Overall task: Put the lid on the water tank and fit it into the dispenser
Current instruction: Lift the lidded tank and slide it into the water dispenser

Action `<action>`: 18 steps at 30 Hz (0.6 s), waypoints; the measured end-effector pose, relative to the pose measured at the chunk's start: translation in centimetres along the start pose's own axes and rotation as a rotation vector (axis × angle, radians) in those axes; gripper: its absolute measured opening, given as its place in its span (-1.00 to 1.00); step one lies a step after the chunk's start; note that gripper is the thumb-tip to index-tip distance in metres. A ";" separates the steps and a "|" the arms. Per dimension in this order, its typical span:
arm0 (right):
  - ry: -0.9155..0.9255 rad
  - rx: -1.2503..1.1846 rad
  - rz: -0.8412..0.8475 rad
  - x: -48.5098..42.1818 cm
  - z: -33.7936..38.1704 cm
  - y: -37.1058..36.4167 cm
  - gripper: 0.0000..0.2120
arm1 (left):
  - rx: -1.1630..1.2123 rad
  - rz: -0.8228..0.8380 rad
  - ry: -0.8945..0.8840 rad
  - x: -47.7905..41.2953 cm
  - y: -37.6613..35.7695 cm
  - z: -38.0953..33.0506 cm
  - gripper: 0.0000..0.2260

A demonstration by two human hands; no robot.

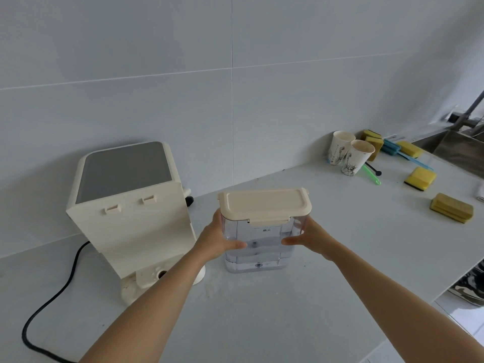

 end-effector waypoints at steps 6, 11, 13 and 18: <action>-0.024 0.008 -0.054 -0.3 0.0 0.0 -0.16 | -0.095 -0.009 0.055 -0.3 0.0 0.1 -0.20; -0.032 0.071 -0.104 0.5 -0.1 -0.2 -0.18 | -0.119 -0.017 0.041 0.4 0.3 -0.7 -0.19; -0.036 0.078 -0.110 0.8 0.0 -0.2 -0.18 | -0.137 -0.032 0.031 1.1 0.6 -1.1 -0.20; -0.023 0.112 -0.057 1.5 1.8 0.0 -0.16 | -0.140 -0.101 0.040 3.6 2.0 -2.6 -0.24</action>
Point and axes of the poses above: each hand's wrist, its own x-axis away from the middle knuckle, its own y-axis out of the back of the hand, z = x × y, the point moved 1 cm from there along -x, towards the middle knuckle, and after that the axes turned 4 degrees about -z, right-handed, at the moved point
